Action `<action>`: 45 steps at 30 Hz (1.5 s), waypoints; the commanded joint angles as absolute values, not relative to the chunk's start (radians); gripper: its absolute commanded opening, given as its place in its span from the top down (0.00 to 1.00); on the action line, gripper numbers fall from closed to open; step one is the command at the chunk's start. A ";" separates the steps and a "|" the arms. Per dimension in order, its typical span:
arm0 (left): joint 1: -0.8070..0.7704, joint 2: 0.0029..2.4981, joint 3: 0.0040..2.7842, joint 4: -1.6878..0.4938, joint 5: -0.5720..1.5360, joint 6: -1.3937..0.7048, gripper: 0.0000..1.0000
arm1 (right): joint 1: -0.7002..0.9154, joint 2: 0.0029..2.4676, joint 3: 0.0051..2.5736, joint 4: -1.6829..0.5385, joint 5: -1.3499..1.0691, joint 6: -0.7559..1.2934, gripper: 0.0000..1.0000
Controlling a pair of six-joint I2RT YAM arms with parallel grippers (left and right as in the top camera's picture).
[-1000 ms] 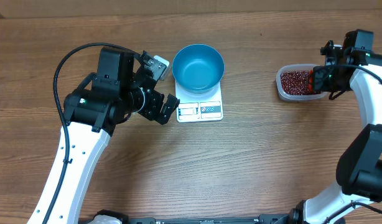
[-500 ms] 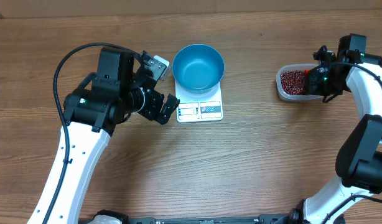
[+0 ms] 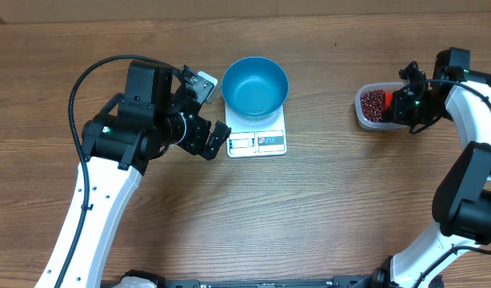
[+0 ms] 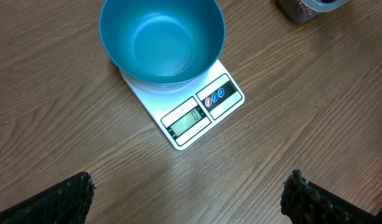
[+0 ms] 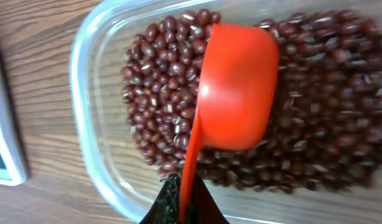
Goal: Scoop item into bowl and weigh 150g on scale
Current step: 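Lower the red scoop into the beans with the right gripper, then scoop beans and lift the red scoop out of the tub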
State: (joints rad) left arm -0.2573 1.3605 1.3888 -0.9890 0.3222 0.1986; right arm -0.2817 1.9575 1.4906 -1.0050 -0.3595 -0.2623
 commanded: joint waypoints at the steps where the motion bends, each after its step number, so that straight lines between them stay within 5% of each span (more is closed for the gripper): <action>1: -0.255 1.368 1.403 -0.991 0.330 0.213 0.01 | -0.276 1.985 1.492 -1.021 -0.484 -0.255 0.96; 26: -0.256 1.368 1.403 -0.991 0.329 0.213 0.01 | -0.535 1.993 1.492 -1.058 -0.882 -0.193 0.96; 45: -0.255 1.368 1.403 -0.991 0.329 0.213 0.01 | -0.625 1.993 1.492 -1.211 -1.143 -0.403 0.96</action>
State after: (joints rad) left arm -0.2573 1.3605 1.3888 -0.9890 0.3222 0.1986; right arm -0.6193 1.9881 1.4902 -1.2060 -1.0752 -0.3672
